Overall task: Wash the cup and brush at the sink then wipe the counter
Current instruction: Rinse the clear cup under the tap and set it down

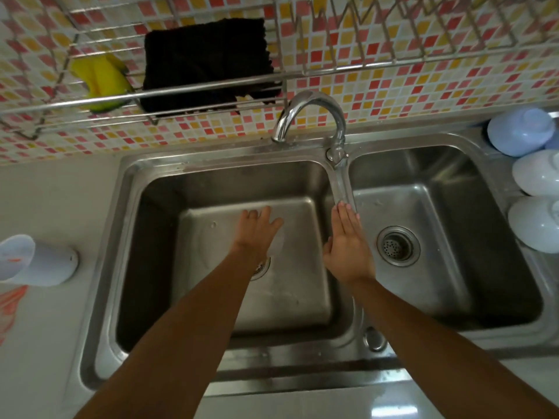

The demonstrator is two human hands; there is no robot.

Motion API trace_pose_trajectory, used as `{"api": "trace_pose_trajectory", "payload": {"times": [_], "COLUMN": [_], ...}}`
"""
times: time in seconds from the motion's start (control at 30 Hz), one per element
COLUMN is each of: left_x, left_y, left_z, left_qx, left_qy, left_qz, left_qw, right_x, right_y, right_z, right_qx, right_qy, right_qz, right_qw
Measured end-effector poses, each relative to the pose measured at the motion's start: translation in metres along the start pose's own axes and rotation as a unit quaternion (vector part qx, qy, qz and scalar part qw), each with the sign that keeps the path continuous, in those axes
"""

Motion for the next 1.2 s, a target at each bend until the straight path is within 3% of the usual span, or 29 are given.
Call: {"api": "trace_pose_trajectory", "payload": {"times": [0.2,0.3,0.47,0.53,0.67,0.83,0.97,1.2], "left_x": [-0.003,0.005,0.025,0.034,0.058,0.087,0.12,0.172], "left_y": [-0.025,-0.049,-0.1,-0.12,-0.165,-0.213,-0.241,-0.261], "left_z": [-0.017,-0.033,-0.071,-0.093,-0.144,-0.208,-0.255,-0.309], "left_qx": [-0.068,-0.118,-0.207,-0.241,-0.307,-0.357,-0.412,-0.41], "left_qy": [-0.161,-0.265,-0.391,-0.426,-0.487,-0.563,-0.616,-0.661], "left_qz": [0.013,0.024,0.04,0.063,0.104,0.17,0.17,0.15], "left_qw": [0.985,0.957,0.896,0.87,0.811,0.726,0.65,0.61], "right_x": [-0.001,-0.003,0.001,0.003,0.015,0.031,0.035,0.04], "right_y": [0.0,0.001,-0.009,-0.013,-0.016,-0.002,0.025,0.096], "right_z": [-0.002,-0.004,-0.031,-0.044,-0.083,-0.181,-0.267,-0.406], "right_qx": [-0.004,-0.024,-0.174,-0.184,-0.132,-0.128,-0.151,-0.174], "right_qy": [-0.012,-0.044,-0.112,-0.126,-0.074,0.052,0.141,0.279], "right_qz": [-0.01,-0.041,-0.124,-0.142,-0.145,-0.109,-0.084,-0.1], "right_qw": [1.0,0.998,0.971,0.965,0.978,0.984,0.975,0.939]}}
Point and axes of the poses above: each hand's wrist, its own y-axis towards the middle knuckle, its own x-axis out of the palm, z = x × y, the point moved 3 cm from there along y, towards the middle knuckle, and after that the axes turned 14 degrees about -x, right-handed, at the moved point
